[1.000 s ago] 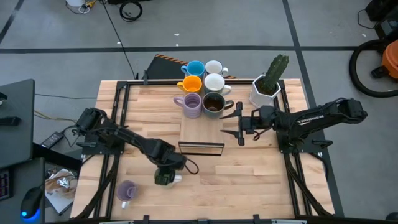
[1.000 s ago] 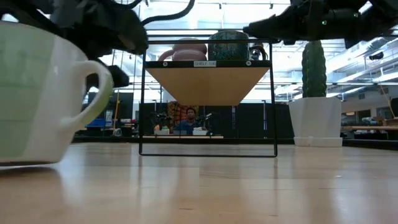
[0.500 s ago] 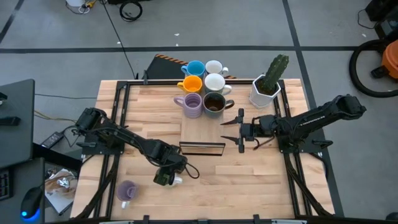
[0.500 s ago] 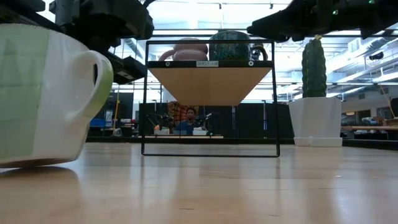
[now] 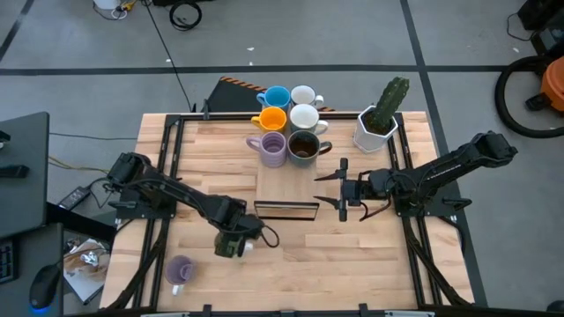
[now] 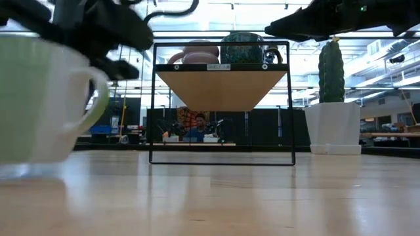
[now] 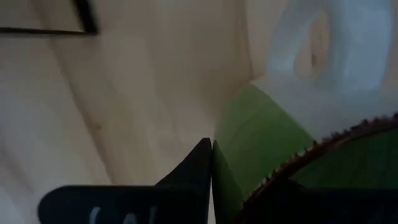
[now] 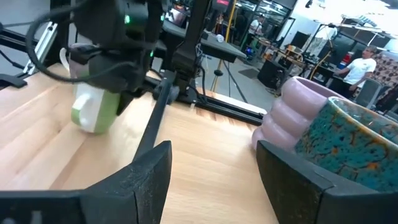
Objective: Place coffee mugs
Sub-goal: Put the green mug on the shelf
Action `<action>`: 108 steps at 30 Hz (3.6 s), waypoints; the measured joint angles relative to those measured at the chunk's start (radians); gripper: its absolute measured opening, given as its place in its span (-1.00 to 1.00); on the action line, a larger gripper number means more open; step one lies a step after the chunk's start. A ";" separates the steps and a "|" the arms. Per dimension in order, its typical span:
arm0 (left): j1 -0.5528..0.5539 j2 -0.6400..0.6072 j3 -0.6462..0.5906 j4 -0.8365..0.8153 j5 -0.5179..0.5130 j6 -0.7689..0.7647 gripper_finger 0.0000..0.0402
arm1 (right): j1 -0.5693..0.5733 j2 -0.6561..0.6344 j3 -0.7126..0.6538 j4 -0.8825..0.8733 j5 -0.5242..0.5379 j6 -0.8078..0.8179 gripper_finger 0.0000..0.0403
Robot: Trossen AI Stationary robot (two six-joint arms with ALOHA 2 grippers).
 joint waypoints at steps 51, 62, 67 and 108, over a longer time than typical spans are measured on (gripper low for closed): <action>-0.114 0.299 0.456 -0.077 -0.009 -0.884 -0.84 | 0.210 -0.190 0.000 -0.337 0.128 0.071 0.19; -0.082 0.298 0.445 -0.072 -0.063 -0.832 -0.84 | 0.210 -0.190 0.000 -0.338 0.045 0.079 0.19; -0.082 0.310 0.445 -0.005 -0.084 -0.786 -0.79 | 0.210 -0.189 0.000 -0.338 0.031 0.079 0.19; -0.100 0.223 0.450 -0.001 -0.235 -0.534 0.06 | 0.210 -0.188 0.000 -0.329 -0.010 0.100 0.19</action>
